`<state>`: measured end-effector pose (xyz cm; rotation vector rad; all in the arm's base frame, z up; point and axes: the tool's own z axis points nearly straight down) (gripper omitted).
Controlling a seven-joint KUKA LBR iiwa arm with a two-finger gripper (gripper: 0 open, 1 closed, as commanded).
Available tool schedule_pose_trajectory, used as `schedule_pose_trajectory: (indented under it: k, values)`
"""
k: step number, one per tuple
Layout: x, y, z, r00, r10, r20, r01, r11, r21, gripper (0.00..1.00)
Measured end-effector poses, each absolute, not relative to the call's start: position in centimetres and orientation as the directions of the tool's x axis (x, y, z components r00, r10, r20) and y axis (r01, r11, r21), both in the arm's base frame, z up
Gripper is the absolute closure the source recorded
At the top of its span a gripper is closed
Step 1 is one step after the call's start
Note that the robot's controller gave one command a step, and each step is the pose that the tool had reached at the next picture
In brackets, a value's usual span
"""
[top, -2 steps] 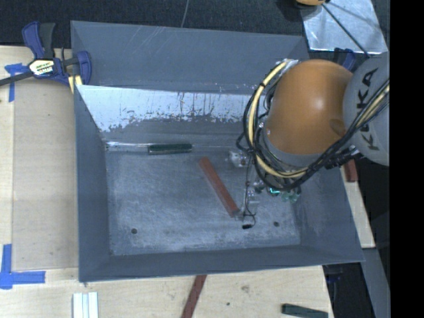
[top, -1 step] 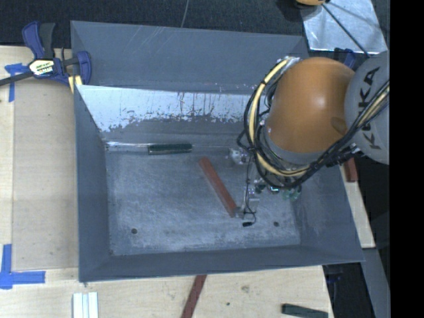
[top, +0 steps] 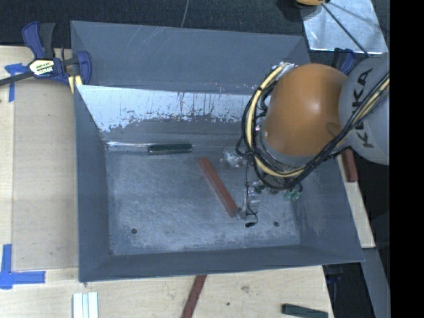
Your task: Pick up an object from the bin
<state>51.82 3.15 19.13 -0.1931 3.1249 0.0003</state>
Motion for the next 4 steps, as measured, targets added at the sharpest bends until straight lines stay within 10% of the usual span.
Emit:
schedule_pose_trajectory:
  k: [1,2,3,4]
  values:
    - [52.5,1.5,14.4,-0.905,-0.426,-0.004,-0.426,0.905,-0.002,0.00]
    - [52.0,1.7,11.0,-0.986,0.168,0.002,0.168,0.986,0.000,1.00]
    - [51.9,1.9,10.6,-0.977,0.211,0.003,0.211,0.977,-0.001,0.00]
    - [51.9,1.9,10.6,-0.977,0.211,0.003,0.211,0.977,-0.001,0.00]
